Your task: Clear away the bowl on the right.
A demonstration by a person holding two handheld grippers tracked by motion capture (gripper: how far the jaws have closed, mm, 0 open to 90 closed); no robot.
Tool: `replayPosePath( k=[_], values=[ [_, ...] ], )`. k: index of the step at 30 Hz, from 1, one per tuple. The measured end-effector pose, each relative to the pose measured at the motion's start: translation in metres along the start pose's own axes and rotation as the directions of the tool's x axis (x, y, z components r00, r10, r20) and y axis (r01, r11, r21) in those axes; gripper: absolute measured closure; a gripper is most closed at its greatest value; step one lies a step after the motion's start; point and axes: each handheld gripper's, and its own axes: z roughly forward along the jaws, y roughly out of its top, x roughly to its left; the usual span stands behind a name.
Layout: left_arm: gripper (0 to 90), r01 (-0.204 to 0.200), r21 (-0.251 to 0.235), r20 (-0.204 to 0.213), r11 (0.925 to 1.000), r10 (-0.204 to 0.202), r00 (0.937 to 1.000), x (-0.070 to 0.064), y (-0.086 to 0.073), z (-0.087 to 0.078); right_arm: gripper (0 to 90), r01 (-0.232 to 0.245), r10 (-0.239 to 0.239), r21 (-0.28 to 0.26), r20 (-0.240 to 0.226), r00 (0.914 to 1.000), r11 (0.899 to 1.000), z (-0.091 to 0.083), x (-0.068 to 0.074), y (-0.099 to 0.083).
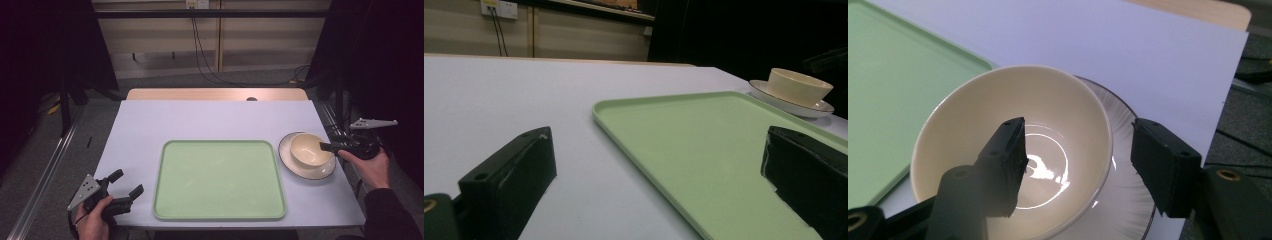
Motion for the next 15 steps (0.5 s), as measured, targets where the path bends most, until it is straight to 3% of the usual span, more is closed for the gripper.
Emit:
replayPosePath(
  k=[6,7,9,15],
  values=[
    [1.2,0.002,-0.003,-0.003,1.0000,-0.002,1.0000,0.000,0.000,0.000,41.2,-0.015,0.014,0.063,0.003,0.9999,0.998,0.016,-0.005,0.002],
    [1.2,0.002,-0.003,-0.002,1.0000,-0.002,1.0000,0.000,0.000,0.000,48.3,-0.016,0.016,0.072,0.002,0.9999,0.997,0.020,-0.007,0.002],
    [1.2,0.002,-0.002,-0.003,1.0000,-0.002,1.0000,0.000,0.000,0.000,45.1,-0.030,0.031,0.088,-0.006,0.9995,0.996,0.024,-0.008,0.001],
    [1.2,0.002,-0.003,-0.002,1.0000,-0.002,1.0000,0.000,0.000,0.000,46.7,-0.043,0.045,0.138,-0.007,0.9990,0.989,0.032,-0.010,-0.002]
  ],
)
